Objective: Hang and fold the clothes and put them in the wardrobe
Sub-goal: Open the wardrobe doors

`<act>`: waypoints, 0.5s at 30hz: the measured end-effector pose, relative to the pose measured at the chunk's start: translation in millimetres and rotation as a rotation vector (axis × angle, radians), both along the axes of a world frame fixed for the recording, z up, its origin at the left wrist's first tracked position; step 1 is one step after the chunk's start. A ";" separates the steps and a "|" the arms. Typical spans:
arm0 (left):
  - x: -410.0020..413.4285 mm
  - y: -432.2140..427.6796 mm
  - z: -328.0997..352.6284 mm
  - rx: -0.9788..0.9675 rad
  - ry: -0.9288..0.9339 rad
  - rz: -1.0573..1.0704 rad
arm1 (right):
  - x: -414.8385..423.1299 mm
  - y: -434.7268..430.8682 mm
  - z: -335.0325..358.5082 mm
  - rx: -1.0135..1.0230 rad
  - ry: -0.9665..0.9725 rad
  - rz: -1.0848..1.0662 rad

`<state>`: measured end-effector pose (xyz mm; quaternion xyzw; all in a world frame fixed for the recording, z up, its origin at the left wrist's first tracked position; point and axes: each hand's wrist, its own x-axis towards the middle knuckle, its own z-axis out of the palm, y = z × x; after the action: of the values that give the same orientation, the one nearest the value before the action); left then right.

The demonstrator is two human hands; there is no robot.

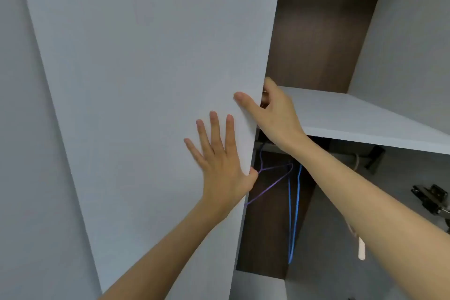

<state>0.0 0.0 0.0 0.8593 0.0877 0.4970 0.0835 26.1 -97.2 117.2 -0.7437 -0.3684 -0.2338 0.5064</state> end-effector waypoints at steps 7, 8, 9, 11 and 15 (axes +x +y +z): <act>-37.5 -11.7 9.5 -0.074 0.163 -0.057 | -30.8 -3.5 -3.6 0.046 -0.017 -0.047; -48.8 -13.0 10.0 -0.087 0.189 -0.076 | -38.7 -4.3 -5.4 0.055 -0.041 -0.043; -62.4 -14.5 10.0 -0.098 0.199 -0.084 | -50.9 -4.7 -6.0 0.063 -0.062 -0.041; -93.6 -15.7 9.9 -0.127 0.194 -0.115 | -78.5 -4.9 -5.2 0.070 -0.118 -0.033; -162.3 -6.2 4.6 -0.189 0.144 -0.208 | -135.7 1.8 -7.3 0.046 -0.199 0.012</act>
<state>-162.3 -6.2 4.6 0.8853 0.0504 0.4125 0.2085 -109.5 -95.5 109.9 -0.7027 -0.4161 -0.3118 0.4856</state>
